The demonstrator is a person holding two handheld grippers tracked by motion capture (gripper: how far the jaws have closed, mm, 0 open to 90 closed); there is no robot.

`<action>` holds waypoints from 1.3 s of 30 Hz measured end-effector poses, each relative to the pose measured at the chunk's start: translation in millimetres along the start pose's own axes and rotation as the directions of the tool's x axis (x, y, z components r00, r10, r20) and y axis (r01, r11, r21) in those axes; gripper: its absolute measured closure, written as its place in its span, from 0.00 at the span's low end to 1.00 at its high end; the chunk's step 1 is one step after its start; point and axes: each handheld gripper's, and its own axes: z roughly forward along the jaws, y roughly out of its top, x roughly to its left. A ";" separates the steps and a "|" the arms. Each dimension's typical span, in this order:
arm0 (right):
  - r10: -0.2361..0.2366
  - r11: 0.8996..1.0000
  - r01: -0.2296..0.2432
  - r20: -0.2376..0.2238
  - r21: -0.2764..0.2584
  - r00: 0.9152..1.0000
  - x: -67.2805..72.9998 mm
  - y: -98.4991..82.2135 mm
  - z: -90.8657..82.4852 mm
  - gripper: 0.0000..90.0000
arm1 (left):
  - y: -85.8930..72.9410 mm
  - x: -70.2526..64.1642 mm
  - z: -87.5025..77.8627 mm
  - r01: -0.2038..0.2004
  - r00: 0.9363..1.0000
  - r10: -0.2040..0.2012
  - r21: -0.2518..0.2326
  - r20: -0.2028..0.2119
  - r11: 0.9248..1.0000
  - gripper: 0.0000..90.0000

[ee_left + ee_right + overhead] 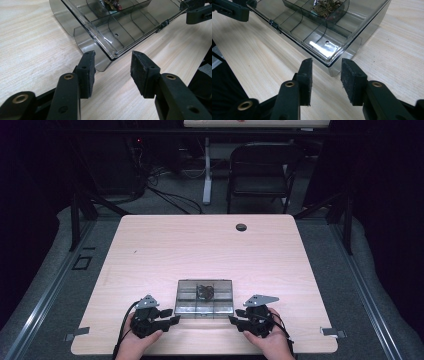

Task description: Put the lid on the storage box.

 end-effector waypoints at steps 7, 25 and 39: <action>0.016 1.000 -0.016 -0.012 -0.017 1.000 -2.3 0.9 -4.8 0.65 | 1.6 2.9 -7.3 0.011 1.000 -0.011 -0.027 0.007 1.000 0.59; 0.074 0.993 -0.074 -0.004 -0.092 0.997 -17.0 4.0 -17.8 0.64 | 3.2 14.2 -21.6 0.030 0.999 -0.032 -0.071 -0.021 0.997 0.58; 0.148 0.984 -0.141 0.058 -0.106 0.987 -41.5 0.2 -20.5 0.58 | 0.6 34.9 -25.9 0.053 0.994 -0.060 -0.074 -0.090 0.996 0.55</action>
